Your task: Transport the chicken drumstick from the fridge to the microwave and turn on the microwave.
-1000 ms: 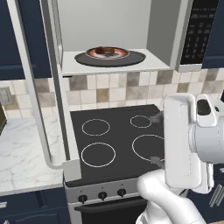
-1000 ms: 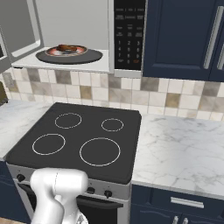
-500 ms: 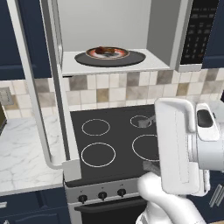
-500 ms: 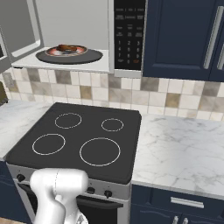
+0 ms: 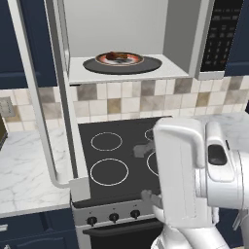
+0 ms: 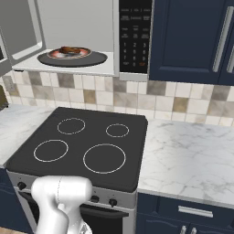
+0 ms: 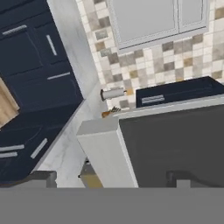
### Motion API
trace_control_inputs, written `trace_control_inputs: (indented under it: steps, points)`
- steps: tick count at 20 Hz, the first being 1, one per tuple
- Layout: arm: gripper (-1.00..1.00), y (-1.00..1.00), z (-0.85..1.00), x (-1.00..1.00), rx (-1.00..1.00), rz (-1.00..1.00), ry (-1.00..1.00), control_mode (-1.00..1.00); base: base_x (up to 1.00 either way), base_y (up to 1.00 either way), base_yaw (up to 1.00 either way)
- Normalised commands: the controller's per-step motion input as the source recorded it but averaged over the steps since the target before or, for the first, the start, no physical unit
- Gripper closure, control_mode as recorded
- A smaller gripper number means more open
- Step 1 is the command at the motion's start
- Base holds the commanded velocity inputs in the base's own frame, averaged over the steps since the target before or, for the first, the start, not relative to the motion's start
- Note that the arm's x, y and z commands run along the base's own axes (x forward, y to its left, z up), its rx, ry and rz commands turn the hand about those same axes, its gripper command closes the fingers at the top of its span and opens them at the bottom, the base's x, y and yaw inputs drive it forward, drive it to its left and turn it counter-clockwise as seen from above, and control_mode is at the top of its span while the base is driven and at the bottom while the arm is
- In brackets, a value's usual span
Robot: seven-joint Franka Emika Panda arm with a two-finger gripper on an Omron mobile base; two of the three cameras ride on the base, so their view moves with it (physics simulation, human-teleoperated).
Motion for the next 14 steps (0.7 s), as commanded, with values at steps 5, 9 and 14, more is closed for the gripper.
trace_control_inputs:
  steps: [5,9,14]
  points:
    - [-1.0,0.48,0.01,-0.23,0.0,0.0,-0.07,-1.0,0.0,0.0,0.0]
    - [-1.0,0.4,0.07,-0.26,0.0,0.0,0.0,-1.0,0.0,0.0,0.0]
    - [-1.0,0.49,0.07,-0.13,0.0,0.0,0.0,-1.0,0.0,0.0,0.0]
